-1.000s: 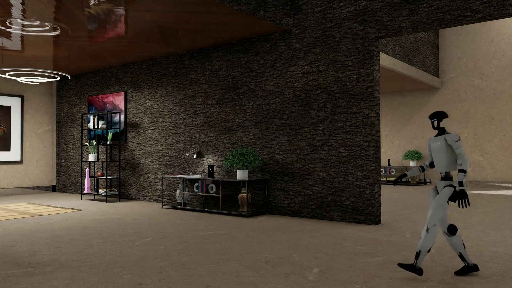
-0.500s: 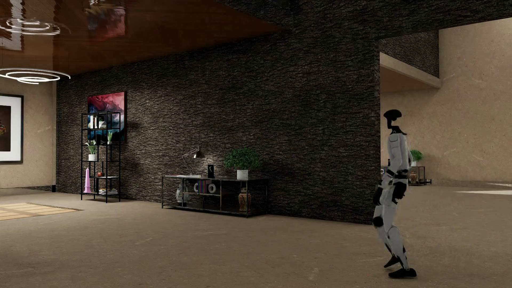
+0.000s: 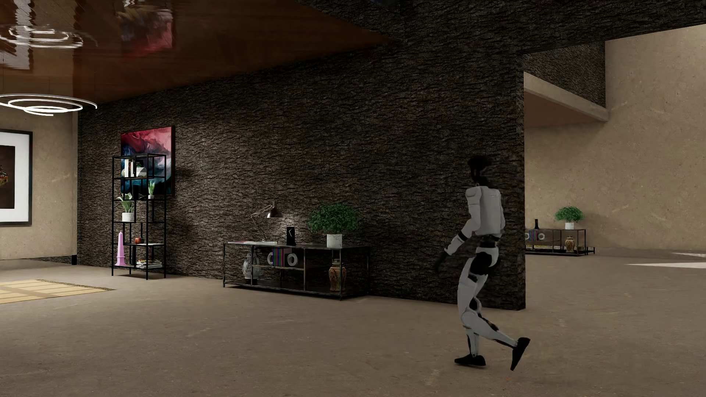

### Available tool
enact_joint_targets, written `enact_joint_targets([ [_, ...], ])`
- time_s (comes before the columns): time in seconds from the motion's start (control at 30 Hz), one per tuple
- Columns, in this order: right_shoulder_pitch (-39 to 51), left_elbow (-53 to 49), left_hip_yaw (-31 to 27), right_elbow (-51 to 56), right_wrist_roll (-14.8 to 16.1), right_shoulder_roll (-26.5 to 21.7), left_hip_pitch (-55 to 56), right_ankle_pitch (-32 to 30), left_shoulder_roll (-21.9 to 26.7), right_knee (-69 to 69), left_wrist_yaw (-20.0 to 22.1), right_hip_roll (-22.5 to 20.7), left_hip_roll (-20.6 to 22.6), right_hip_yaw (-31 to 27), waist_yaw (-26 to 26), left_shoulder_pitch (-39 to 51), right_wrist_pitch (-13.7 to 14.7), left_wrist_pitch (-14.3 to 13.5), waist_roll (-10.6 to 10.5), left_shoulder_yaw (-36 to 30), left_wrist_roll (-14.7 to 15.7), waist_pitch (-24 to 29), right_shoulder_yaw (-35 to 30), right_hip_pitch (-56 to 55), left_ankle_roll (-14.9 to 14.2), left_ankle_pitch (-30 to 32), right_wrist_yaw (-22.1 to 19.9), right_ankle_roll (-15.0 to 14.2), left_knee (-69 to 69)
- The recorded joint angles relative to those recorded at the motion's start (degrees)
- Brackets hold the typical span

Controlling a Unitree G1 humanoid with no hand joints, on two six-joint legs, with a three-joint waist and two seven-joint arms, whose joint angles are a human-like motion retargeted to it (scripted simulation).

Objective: Move towards the dark shelves

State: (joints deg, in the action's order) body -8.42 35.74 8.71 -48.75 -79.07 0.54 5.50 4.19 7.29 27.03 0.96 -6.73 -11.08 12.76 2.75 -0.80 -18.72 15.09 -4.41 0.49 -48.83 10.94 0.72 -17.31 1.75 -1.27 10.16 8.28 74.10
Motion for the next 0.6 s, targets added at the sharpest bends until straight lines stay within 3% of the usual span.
enact_joint_targets([
  [0.07, 6.74, 0.02, -4.93, -0.52, -5.45, -1.54, 10.66, 2.34, -1.36, -4.05, -2.53, -1.49, 0.75, -1.85, -1.56, -4.81, 3.41, -0.41, -0.35, 2.16, 1.61, -0.09, -6.76, 7.63, -0.78, -0.67, 0.10, -0.79, 5.67],
  [0.1, 10.30, 0.15, -6.09, 0.46, -6.15, -1.87, 15.32, 3.67, -1.97, -5.50, -4.06, -1.93, 0.58, -2.98, -2.40, -6.77, 5.37, -0.22, -0.28, 3.08, 2.44, -0.17, -8.90, 10.91, 0.11, -0.30, -0.39, -1.23, 4.58],
  [0.2, 18.73, 2.22, -5.66, 7.04, 0.41, -2.45, 24.51, 8.48, -2.32, -8.28, -5.78, -3.09, -1.26, -5.97, -4.53, -11.88, 9.77, 0.07, -0.18, 5.56, 2.17, -0.11, -11.16, 19.46, 1.04, -0.37, -4.23, -2.48, -13.74],
  [0.27, 22.11, 5.00, -4.07, 12.09, 6.18, -3.74, 24.73, 11.22, -3.54, -11.43, -4.29, -3.64, 0.02, -6.87, -5.20, -13.77, 9.97, 1.17, -0.37, 7.17, 1.70, 0.02, -11.86, 24.81, -1.00, 2.21, -6.77, -2.93, -40.19],
  [0.3, 22.73, 6.59, -6.60, 14.61, 8.95, -4.48, 23.28, 12.60, -4.09, -12.43, -4.35, -3.68, 3.02, -7.01, -5.46, -14.55, 9.35, 1.73, -0.35, 7.16, 0.73, 0.05, -12.23, 27.06, -0.34, 2.08, -8.19, -3.09, -55.59],
  [0.33, 22.71, 7.96, -8.40, 16.63, 10.82, -5.50, 23.49, 14.42, -4.25, -12.39, -5.41, -3.56, 5.42, -6.69, -5.55, -15.28, 8.69, 1.63, -0.26, 6.31, -1.05, 0.21, -13.05, 29.10, -4.41, -0.27, -8.97, -3.37, -64.17],
  [0.37, 21.80, 8.97, -7.49, 18.56, 13.02, -6.36, 24.25, 16.35, -4.42, -12.15, -7.29, -3.16, 7.26, -5.82, -5.50, -15.80, 8.02, 0.84, -0.13, 5.52, -2.66, 0.42, -13.09, 31.40, -4.55, -0.64, -10.42, -3.86, -65.97],
  [0.43, 18.20, 9.45, -2.47, 19.56, 14.67, -8.22, 25.30, 18.05, -4.96, -10.07, -9.80, -1.64, 8.52, -3.56, -5.93, -16.87, 5.52, 0.58, 0.47, 5.64, -5.48, 0.71, -13.59, 35.89, -2.02, -0.61, -10.08, -5.76, -55.85],
  [0.47, 16.32, 8.00, -0.43, 18.43, 14.60, -8.42, 24.72, 15.28, -5.81, -8.16, -8.85, -0.99, 7.91, -3.53, -6.53, -18.23, 4.51, 1.12, 1.00, 7.32, -6.28, 0.47, -14.22, 38.06, -0.12, -1.09, -9.49, -6.22, -50.84],
  [0.5, 14.58, 5.35, 1.68, 16.04, 13.33, -8.64, 23.21, 11.41, -8.04, -5.58, -5.30, 0.28, 7.31, -4.04, -7.08, -20.06, 3.22, 1.93, 1.68, 11.49, -4.21, 0.05, -14.94, 39.15, 4.59, 4.63, -8.24, -6.63, -48.43],
  [0.53, 12.30, 3.54, 2.79, 13.00, 11.55, -8.50, 23.64, 5.86, -10.02, 0.58, -1.63, 1.83, 7.10, -3.59, -7.43, -21.58, 1.06, 2.21, 2.61, 15.19, -1.52, -0.17, -14.69, 38.21, 6.25, 3.28, -7.45, -5.49, -43.31],
  [0.6, 6.61, 4.37, 4.10, 5.57, 10.58, -6.68, 22.10, -5.25, -11.78, 21.92, 2.11, 6.85, 8.10, -2.33, -7.22, -21.64, -3.83, 4.52, 4.86, 19.41, 2.85, -0.27, -11.17, 30.85, 5.72, -4.82, -5.60, -11.22, -36.32],
])
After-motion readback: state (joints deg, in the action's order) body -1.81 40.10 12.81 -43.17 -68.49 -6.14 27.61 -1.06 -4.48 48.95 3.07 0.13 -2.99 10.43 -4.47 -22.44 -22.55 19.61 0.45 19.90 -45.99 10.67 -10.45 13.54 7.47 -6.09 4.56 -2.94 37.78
